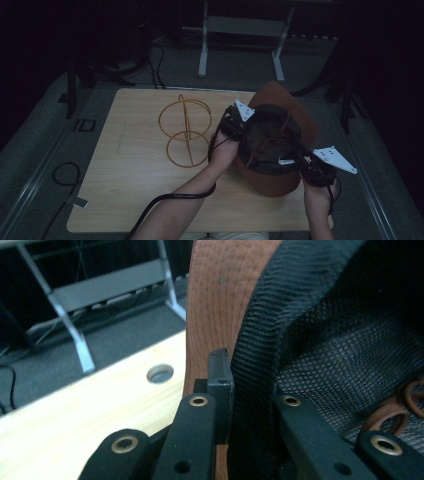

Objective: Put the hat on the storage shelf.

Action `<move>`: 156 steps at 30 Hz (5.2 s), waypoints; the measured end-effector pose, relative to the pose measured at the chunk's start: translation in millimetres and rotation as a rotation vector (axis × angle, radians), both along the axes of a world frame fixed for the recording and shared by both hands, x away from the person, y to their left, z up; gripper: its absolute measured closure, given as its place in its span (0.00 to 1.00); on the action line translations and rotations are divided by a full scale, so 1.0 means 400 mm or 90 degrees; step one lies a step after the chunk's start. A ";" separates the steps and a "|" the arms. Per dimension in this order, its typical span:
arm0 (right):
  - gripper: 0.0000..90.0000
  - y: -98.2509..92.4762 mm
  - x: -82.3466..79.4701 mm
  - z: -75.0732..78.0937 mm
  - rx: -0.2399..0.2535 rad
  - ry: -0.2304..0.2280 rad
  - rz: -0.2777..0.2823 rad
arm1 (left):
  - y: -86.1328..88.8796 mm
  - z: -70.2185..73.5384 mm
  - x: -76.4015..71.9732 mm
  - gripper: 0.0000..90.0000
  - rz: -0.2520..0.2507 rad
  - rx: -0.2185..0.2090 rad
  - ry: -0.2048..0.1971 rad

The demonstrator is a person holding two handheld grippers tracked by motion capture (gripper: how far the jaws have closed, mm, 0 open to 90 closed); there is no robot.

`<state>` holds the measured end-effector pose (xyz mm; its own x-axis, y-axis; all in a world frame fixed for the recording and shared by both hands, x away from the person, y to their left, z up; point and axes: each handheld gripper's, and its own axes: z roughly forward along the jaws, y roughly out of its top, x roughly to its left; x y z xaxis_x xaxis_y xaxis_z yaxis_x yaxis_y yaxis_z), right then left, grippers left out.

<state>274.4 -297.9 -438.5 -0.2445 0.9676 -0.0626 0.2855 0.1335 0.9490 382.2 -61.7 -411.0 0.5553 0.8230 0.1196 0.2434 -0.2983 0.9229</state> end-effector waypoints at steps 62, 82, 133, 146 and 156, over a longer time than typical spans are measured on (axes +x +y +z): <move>0.50 -0.012 -0.115 0.043 0.013 -0.158 0.514 | 0.162 0.097 -0.009 0.95 -0.344 -0.382 -0.150; 0.60 0.116 -0.104 0.053 0.034 -0.191 0.595 | 0.133 0.065 -0.004 0.95 -0.358 -0.435 -0.127; 0.99 -0.040 -0.039 0.204 0.102 -0.178 0.422 | 0.209 -0.013 -0.105 0.31 -0.298 -0.087 -0.056; 0.99 -0.013 0.038 0.217 0.090 -0.159 0.376 | 0.365 -0.045 -0.197 0.17 -0.249 -0.057 -0.039; 0.99 0.073 0.102 0.282 0.067 -0.162 0.394 | 0.487 -0.130 -0.261 0.05 -0.178 -0.026 -0.040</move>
